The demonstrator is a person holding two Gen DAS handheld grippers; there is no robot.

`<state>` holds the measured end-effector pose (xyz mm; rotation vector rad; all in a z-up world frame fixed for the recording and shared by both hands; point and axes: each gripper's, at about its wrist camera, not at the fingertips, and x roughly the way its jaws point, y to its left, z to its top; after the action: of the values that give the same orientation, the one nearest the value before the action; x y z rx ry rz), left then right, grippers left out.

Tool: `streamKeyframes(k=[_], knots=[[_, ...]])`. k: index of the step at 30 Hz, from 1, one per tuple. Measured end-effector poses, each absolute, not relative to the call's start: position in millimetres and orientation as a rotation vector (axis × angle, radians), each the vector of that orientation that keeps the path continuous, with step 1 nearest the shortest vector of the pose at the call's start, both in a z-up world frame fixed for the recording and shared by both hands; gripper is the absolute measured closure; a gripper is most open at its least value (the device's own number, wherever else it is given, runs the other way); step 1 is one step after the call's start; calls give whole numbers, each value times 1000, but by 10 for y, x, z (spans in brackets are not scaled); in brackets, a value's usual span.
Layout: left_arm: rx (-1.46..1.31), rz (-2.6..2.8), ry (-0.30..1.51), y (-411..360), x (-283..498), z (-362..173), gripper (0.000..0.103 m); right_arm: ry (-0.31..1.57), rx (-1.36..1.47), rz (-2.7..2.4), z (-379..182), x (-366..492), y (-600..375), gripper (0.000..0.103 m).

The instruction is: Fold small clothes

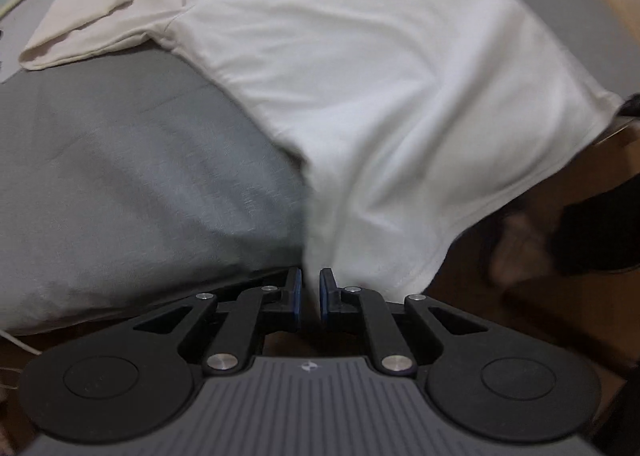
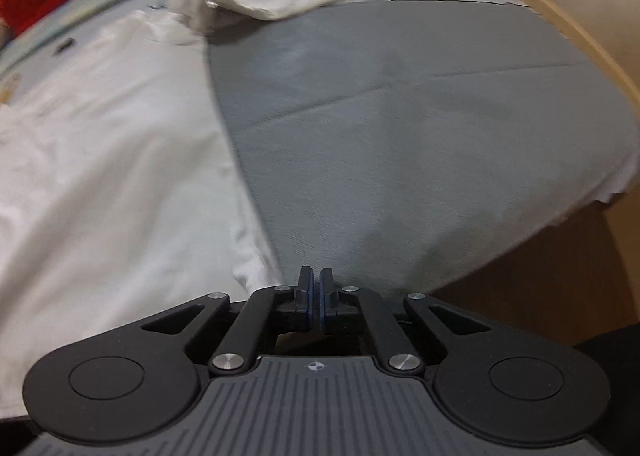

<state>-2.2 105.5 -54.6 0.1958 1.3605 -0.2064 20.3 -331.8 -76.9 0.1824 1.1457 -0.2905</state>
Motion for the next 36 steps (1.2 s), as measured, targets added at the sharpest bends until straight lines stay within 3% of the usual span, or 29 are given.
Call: streamKeyframes(k=[6,10,13,17,21,22,24,32,36], knots=[[110,-160,1215,1132,138,-268,70,1080,250,-263,-656,161,-3354,100],[55,-122,1113,1121,359,-48,70,986,290,-165,-426,207,-3285,94],[54,-116,1060,1037,599,153,70,919,273,-63,-177,375,-3187,78],[58,-129,1003,986,1104,425,70,828,217,51,182,846,-3097,78],[11,-128,978,1057,1729,480,93,757,187,147,422,1485,-3050,79],[-8,-119,975,1090,1888,451,94,743,176,168,436,1652,-3026,80],[-58,-100,977,1166,2156,347,95,734,173,198,397,1945,-2986,84],[-303,-5,999,1526,3015,-227,93,826,163,231,-340,3000,-2759,82],[-473,62,1078,1751,3293,-549,88,836,144,216,-632,3391,-2660,61]])
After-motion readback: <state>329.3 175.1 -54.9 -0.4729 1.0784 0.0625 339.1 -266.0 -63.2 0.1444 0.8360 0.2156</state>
